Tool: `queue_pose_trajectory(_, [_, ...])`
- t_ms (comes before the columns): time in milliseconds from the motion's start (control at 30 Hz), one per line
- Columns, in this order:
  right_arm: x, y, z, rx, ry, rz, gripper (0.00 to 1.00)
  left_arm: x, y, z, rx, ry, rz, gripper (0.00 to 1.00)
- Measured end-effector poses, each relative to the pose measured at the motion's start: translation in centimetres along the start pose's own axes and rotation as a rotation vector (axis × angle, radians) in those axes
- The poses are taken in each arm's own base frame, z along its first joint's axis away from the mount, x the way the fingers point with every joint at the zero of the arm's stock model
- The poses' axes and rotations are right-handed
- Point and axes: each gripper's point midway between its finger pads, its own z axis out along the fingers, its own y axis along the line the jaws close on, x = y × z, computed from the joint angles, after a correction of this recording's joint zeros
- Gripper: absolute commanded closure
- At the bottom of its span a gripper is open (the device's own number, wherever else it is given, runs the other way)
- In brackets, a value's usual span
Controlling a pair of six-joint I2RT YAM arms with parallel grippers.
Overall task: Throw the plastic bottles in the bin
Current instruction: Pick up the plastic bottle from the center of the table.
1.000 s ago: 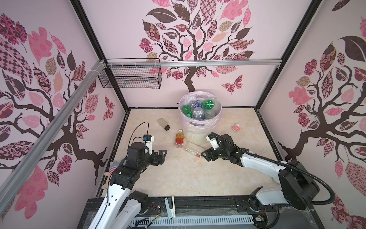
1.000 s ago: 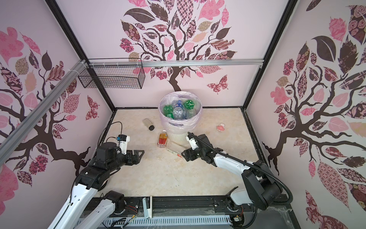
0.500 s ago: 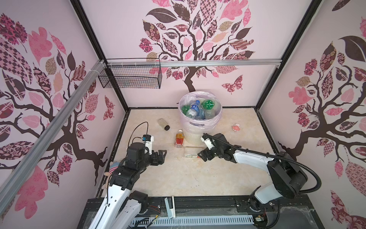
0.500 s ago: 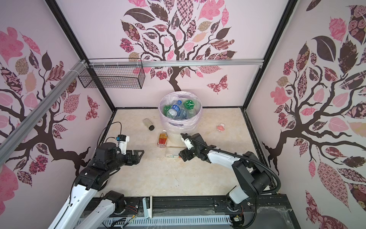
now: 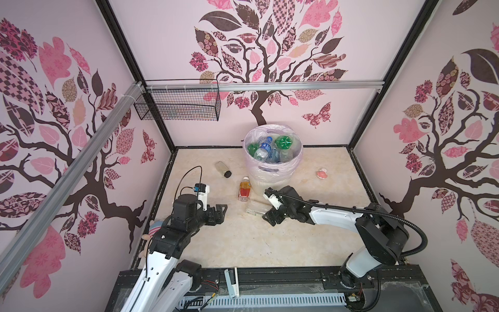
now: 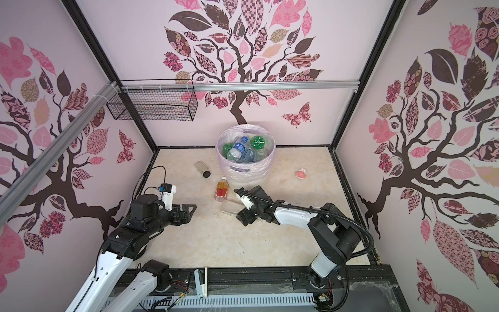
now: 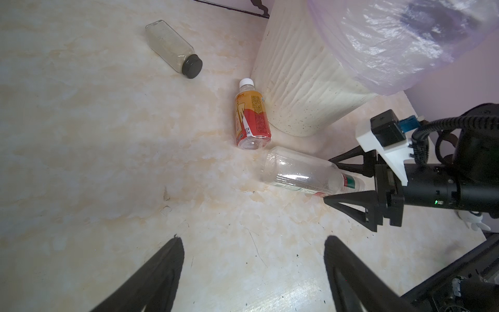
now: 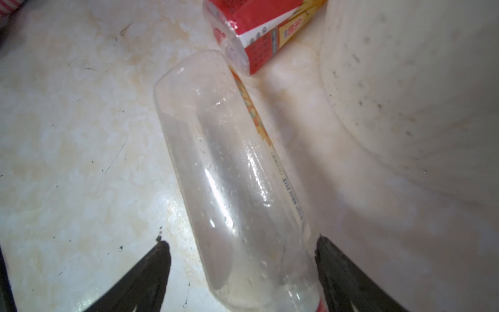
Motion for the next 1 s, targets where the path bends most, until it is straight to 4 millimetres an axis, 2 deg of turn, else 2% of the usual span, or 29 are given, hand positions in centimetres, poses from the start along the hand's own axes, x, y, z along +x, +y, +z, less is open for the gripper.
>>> queue_pose_trajectory(100, [0.3, 0.6, 0.3, -0.007, 0.013, -0.016, 0.13, 0.0, 0.0, 0.0, 0.000, 0.000, 0.000, 0.15])
queue_pose_trajectory(200, [0.6, 0.3, 0.9, 0.008, 0.033, -0.019, 0.14, 0.0, 0.0, 0.0, 0.000, 0.000, 0.000, 0.15])
queue_pose_trajectory(433, [-0.4, -0.2, 2.1, 0.030, 0.039, -0.028, 0.15, -0.1, 0.1, -0.1, -0.005, -0.008, 0.001, 0.15])
queue_pose_trajectory(667, [-1.5, 0.2, 2.8, 0.038, 0.039, -0.053, 0.15, -0.1, 0.1, -0.2, -0.006, -0.011, 0.001, 0.15])
queue_pose_trajectory(1000, [-1.5, 0.0, 4.7, 0.072, 0.075, -0.057, 0.29, -0.2, 0.2, -0.3, -0.012, -0.016, 0.001, 0.15])
